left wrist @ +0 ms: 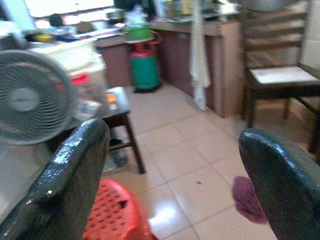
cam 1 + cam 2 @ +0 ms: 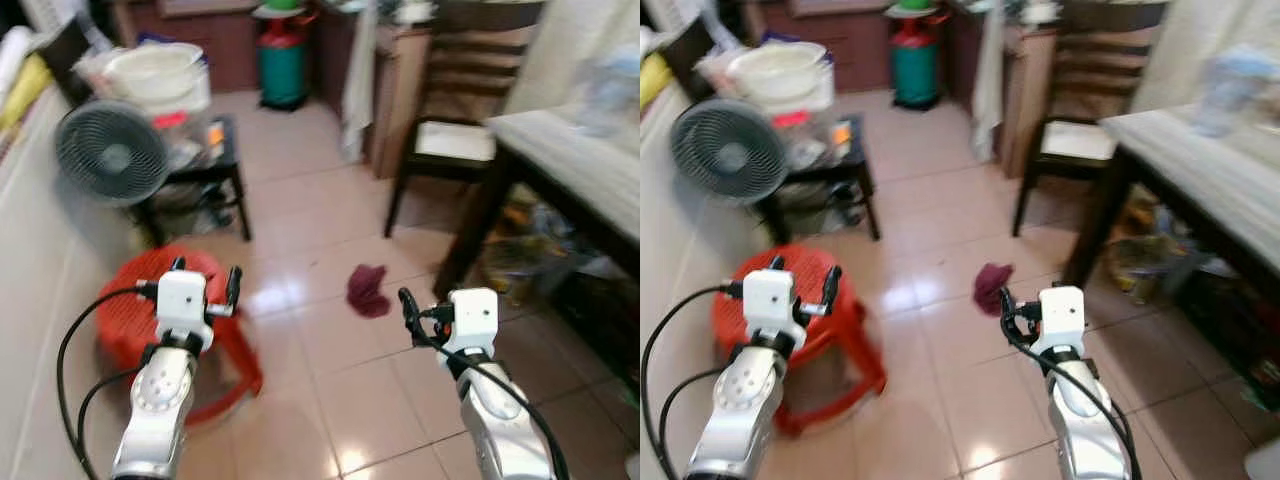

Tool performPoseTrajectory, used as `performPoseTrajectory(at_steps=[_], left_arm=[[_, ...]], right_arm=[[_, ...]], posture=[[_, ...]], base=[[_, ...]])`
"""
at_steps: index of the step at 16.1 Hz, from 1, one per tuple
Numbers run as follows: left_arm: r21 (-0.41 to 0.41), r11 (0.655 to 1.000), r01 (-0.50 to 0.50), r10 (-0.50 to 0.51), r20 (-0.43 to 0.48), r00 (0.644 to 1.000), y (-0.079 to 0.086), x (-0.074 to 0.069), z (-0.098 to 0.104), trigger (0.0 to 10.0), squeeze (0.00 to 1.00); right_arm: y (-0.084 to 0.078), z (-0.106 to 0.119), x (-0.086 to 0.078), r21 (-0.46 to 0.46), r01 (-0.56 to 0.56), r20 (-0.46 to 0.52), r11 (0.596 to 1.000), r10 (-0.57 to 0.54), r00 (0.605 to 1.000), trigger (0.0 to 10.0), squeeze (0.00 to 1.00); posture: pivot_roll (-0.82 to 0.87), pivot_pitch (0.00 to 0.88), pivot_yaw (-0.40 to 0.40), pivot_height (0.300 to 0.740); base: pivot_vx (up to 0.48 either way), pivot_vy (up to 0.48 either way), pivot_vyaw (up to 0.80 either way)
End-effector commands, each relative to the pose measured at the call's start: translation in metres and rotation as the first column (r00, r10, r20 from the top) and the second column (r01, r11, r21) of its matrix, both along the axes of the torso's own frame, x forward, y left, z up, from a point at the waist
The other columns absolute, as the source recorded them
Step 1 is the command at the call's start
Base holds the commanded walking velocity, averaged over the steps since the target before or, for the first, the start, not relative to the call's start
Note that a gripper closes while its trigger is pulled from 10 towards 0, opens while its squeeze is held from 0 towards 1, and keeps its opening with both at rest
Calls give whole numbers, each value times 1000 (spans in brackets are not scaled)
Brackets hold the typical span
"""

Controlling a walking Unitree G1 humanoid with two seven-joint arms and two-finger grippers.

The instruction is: Setting the table

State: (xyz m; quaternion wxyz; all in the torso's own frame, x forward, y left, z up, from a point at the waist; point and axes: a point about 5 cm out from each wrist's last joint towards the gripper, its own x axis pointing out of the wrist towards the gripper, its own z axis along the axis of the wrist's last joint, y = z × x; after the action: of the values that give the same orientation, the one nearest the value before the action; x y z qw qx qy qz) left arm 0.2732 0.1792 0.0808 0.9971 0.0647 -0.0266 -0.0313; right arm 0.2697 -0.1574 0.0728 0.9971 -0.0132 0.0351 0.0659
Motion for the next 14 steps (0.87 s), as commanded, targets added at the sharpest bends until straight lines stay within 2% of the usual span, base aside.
performPoseTrajectory(at_steps=[1,14], left_arm=[[-3,1000,24,-24,-5,1000,-4,1,1,10000,0],[-8,999,54,-54,-40,998,-5,-6,-6,10000,0]], right_arm=[[-2,2,0,-8,9,8,1000,-8,1000,10000,0],[0,2,-3,-19,-7,-4,1000,7,1000,10000,0]], posture=[[-117,53,47,740],[-116,77,44,740]], base=[[326,0,-800],[339,0,-800]])
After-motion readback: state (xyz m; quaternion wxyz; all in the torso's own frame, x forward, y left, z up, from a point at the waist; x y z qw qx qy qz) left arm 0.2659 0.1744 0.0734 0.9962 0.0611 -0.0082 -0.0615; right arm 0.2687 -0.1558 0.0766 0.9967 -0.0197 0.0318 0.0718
